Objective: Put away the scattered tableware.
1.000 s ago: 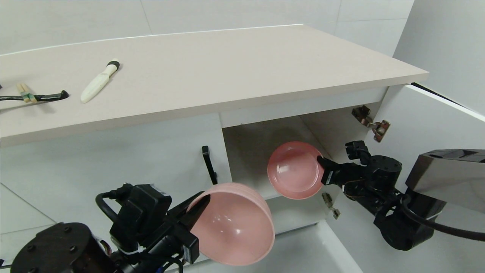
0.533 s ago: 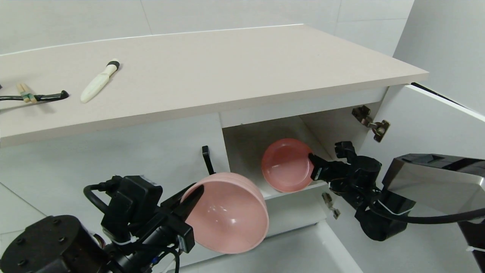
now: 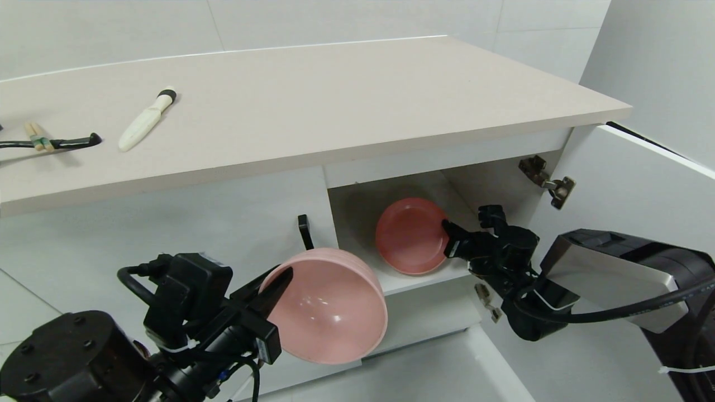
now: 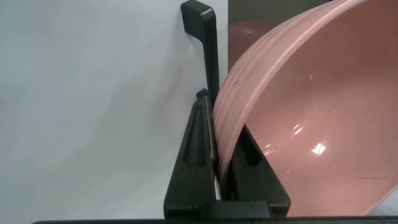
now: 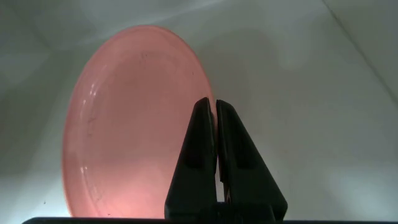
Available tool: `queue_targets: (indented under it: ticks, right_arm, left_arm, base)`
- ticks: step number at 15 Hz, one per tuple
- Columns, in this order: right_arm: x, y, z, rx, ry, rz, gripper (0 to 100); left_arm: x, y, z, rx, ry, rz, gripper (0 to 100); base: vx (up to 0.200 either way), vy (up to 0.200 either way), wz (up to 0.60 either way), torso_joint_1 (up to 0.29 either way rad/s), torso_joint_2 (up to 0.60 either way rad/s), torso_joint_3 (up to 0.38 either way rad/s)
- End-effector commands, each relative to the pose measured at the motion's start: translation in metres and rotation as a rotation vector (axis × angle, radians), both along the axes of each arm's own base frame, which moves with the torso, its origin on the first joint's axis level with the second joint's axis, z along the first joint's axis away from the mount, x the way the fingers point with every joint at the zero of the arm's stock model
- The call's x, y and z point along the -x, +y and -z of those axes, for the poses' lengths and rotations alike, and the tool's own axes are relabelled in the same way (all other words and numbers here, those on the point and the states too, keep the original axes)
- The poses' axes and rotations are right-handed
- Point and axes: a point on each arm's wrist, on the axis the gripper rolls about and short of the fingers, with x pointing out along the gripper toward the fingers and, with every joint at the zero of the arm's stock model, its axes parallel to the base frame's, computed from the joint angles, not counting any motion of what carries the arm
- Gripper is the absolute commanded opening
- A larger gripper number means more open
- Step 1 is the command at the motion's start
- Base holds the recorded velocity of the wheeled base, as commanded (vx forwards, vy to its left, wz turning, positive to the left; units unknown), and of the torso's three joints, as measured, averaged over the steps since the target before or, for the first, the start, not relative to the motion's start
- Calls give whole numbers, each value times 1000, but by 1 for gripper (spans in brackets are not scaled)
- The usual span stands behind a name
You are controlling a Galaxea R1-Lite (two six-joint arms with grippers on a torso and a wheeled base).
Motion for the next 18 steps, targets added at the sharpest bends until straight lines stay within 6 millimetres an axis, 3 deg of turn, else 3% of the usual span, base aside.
queue_targets:
  ticks: [1, 18]
  right_arm:
    - [-4, 3, 1, 0, -1, -4, 0]
    - [-18, 13, 17, -5, -22, -7, 0]
  left_arm:
    - [0, 0, 0, -1, 1, 0, 0]
    - [0, 0, 3, -9, 13, 0, 0]
  base:
    - [0, 0, 0, 0, 0, 0]
    - [0, 0, 0, 0, 0, 0]
